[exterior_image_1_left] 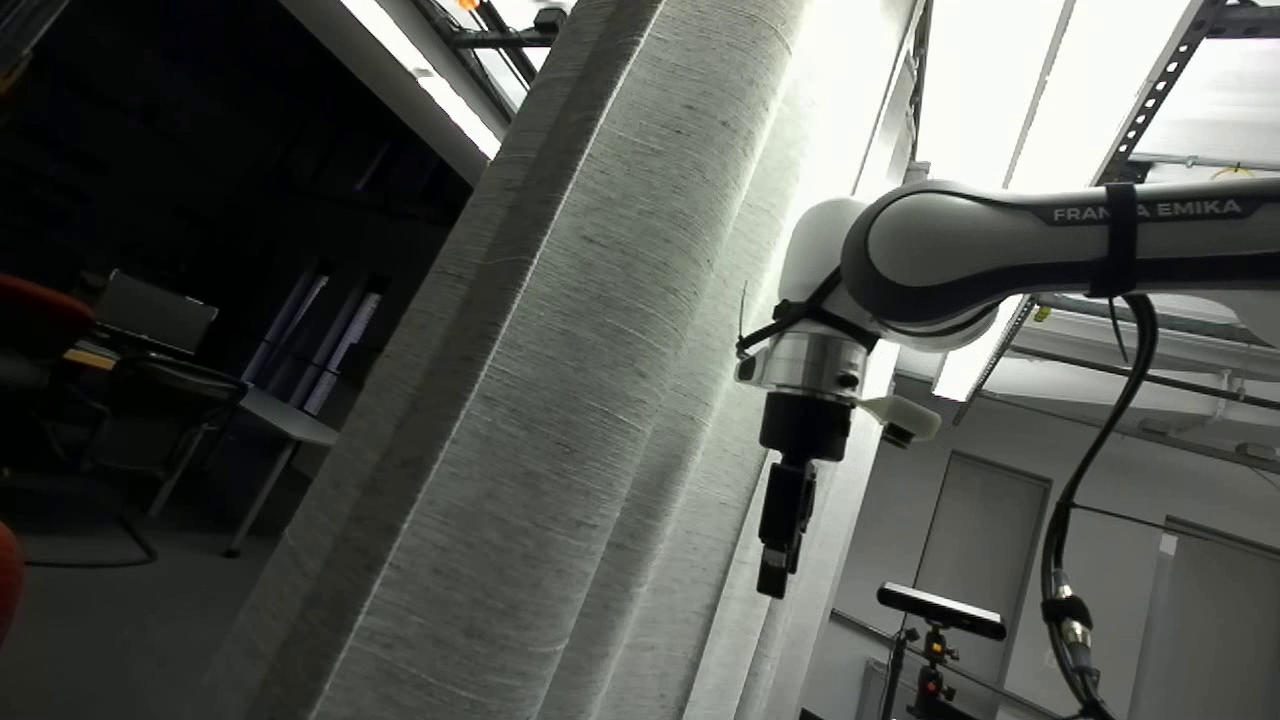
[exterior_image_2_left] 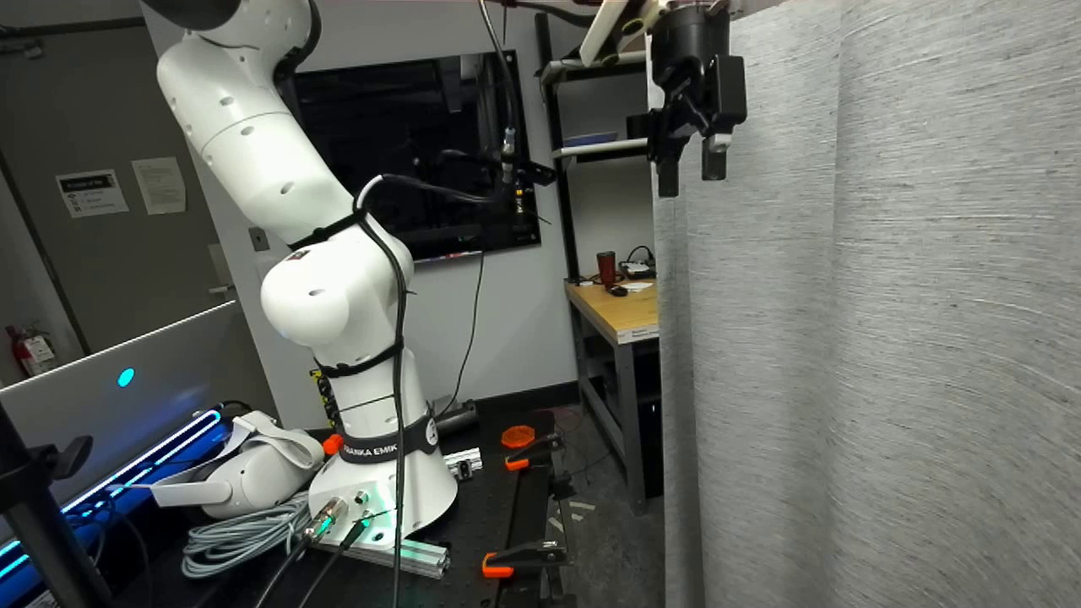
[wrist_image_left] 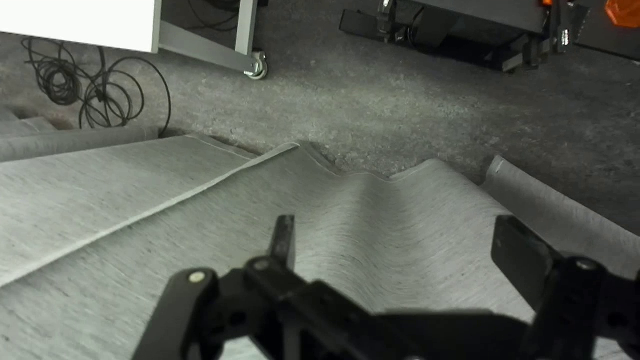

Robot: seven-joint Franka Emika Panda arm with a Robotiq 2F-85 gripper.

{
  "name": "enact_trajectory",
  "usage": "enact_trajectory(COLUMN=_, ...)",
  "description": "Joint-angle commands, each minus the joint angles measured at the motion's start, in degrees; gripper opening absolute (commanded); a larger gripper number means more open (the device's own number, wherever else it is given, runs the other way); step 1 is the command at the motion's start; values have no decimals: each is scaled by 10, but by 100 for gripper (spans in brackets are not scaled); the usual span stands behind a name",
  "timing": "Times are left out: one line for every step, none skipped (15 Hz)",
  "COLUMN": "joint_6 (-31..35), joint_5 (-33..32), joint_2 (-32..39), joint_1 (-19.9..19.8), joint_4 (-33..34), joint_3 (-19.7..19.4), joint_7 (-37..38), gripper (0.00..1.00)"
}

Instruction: Move the curtain to the right

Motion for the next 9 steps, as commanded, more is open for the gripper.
enact_trajectory(joint_6=9, joint_5=12, joint_2=17, joint_1=31, joint_4=20, joint_3=19, joint_7=-18, gripper=100)
enact_trajectory(joint_6=12, joint_5=11, joint_2=17, joint_1=40, joint_4=20, joint_3=27, joint_7=-20, gripper=100)
enact_trajectory(joint_6=13, joint_5=12, joint_2=18, joint_1=48, joint_4=22, joint_3=34, joint_7=-22, gripper=100)
enact_trajectory(joint_6=13, joint_5=13, joint_2=18, joint_1=56, joint_4=24, joint_3=41, joint_7=-23, gripper=100)
enact_trajectory(joint_6=13, joint_5=17, joint_2=17, joint_1=65, joint_4=25, joint_3=47, joint_7=-27, gripper=100)
enact_trajectory(joint_6=14, joint_5=20, joint_2=17, joint_1=72, joint_4=26, joint_3=52, joint_7=-29, gripper=100)
enact_trajectory(joint_6=20, joint_5=26, joint_2=16, joint_1=78, joint_4=27, joint_3=54, joint_7=-35, gripper=100)
enact_trajectory(joint_6=23, joint_5=37, joint_2=17, joint_1=85, joint_4=29, joint_3=54, joint_7=-42, gripper=100)
enact_trajectory(joint_6=31, joint_5=54, joint_2=16, joint_1=91, joint_4=29, joint_3=53, joint_7=-53, gripper=100)
